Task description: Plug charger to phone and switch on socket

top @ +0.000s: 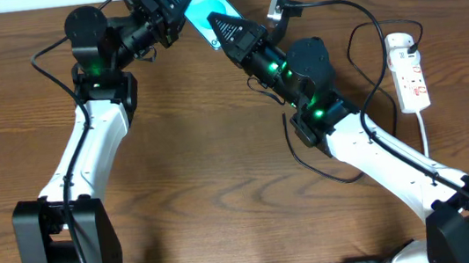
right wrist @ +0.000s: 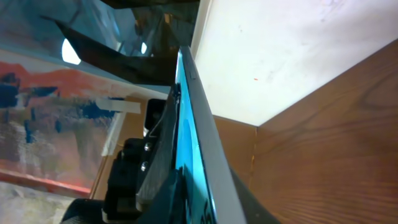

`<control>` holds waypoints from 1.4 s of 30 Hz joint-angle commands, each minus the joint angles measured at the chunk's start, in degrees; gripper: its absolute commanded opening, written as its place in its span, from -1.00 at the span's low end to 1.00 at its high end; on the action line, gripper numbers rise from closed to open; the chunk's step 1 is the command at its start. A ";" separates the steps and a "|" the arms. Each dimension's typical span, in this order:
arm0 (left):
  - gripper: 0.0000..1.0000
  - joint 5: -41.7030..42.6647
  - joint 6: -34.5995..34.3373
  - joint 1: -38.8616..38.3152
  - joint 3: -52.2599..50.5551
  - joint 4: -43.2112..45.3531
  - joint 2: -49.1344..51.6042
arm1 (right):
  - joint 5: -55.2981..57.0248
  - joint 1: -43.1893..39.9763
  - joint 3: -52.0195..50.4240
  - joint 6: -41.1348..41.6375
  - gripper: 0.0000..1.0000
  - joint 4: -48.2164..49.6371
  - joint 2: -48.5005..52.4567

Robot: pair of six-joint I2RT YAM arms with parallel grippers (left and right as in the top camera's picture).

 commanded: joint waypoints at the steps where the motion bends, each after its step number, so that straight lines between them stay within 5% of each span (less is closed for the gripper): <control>1: -0.85 3.04 0.70 -0.90 0.92 1.36 -1.03 | 0.85 0.28 -0.31 -2.60 -0.63 -1.05 1.16; 42: -0.85 3.48 0.87 2.19 0.92 1.29 -1.03 | 1.95 0.22 -0.31 -7.72 0.21 -3.93 1.16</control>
